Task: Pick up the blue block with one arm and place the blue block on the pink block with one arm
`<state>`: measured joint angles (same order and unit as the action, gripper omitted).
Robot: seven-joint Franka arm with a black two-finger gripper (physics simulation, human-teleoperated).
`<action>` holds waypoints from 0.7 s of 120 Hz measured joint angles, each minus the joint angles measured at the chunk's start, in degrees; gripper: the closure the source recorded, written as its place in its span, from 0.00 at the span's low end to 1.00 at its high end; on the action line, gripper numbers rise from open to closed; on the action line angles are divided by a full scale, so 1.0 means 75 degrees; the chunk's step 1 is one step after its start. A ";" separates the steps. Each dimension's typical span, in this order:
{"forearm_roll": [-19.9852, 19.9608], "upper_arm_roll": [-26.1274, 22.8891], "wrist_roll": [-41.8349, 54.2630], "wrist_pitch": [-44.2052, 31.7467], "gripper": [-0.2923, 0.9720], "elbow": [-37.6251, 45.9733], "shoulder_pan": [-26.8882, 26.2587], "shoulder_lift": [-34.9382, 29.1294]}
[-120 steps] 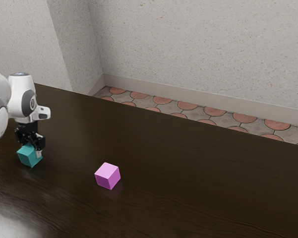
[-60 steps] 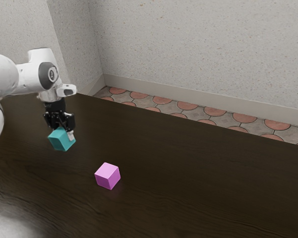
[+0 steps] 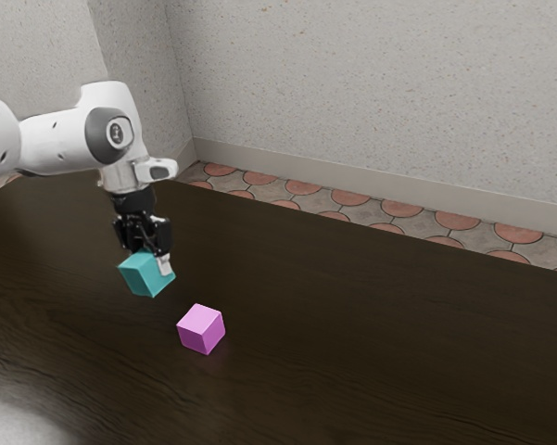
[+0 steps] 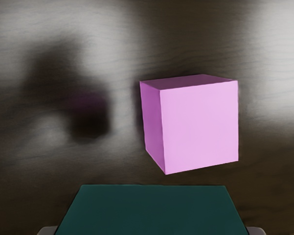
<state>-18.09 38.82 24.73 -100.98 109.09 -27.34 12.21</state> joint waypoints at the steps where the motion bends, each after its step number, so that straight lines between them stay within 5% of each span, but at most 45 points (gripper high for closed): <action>1: 0.0001 0.0004 -0.0009 0.0004 0.48 0.0002 -0.0012 0.0001; 84: -0.0257 -0.0647 -0.0606 0.0101 0.48 -0.0739 -0.0095 0.1231</action>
<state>-20.02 33.97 20.18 -100.22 103.55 -28.05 21.44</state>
